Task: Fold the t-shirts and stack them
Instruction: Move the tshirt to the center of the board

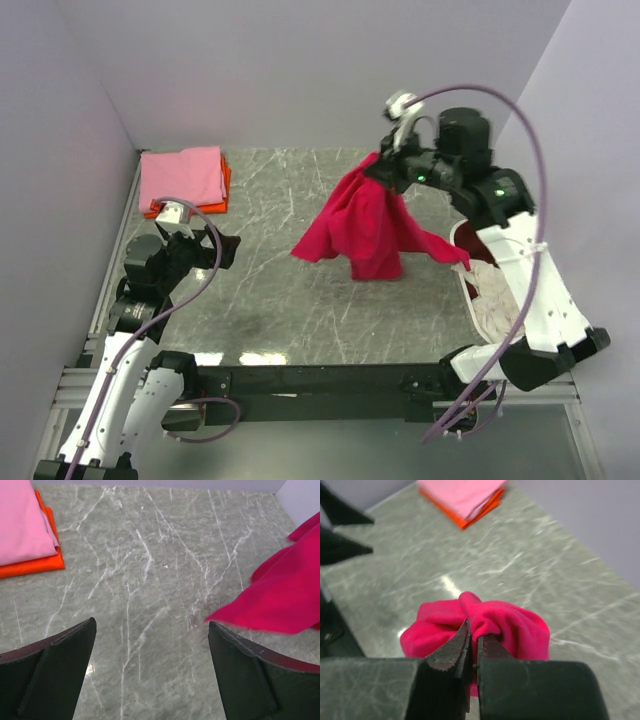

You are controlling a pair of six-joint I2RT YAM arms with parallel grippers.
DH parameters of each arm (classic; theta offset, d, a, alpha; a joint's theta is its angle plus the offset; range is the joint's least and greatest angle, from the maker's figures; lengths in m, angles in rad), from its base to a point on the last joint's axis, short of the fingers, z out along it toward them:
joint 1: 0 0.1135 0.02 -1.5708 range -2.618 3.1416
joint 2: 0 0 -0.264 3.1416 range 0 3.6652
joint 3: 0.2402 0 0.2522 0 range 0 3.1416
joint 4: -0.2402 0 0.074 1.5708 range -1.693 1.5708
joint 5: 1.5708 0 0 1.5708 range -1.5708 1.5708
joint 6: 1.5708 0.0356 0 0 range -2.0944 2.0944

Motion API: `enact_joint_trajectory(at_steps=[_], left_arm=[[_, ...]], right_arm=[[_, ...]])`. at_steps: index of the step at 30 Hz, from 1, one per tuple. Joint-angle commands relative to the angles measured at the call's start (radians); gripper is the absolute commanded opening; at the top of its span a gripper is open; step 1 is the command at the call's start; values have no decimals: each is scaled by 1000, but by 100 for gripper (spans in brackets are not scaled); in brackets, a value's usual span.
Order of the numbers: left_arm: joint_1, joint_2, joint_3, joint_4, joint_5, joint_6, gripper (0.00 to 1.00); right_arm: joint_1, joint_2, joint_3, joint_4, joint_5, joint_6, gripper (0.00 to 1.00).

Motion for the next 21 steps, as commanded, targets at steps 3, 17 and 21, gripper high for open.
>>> enact_joint_trajectory(at_steps=[3,17,21], left_arm=[[-4,-26,-10,76,73,34,99],[-4,-21,-14,85,105,46,99],[-4,-10,-19,99,162,38,99]], right_arm=[[110,79,-134,144,-55,-31,0],[234,159,-109,178,99,-86,0],[214,59,-322,242,83,-166,11]])
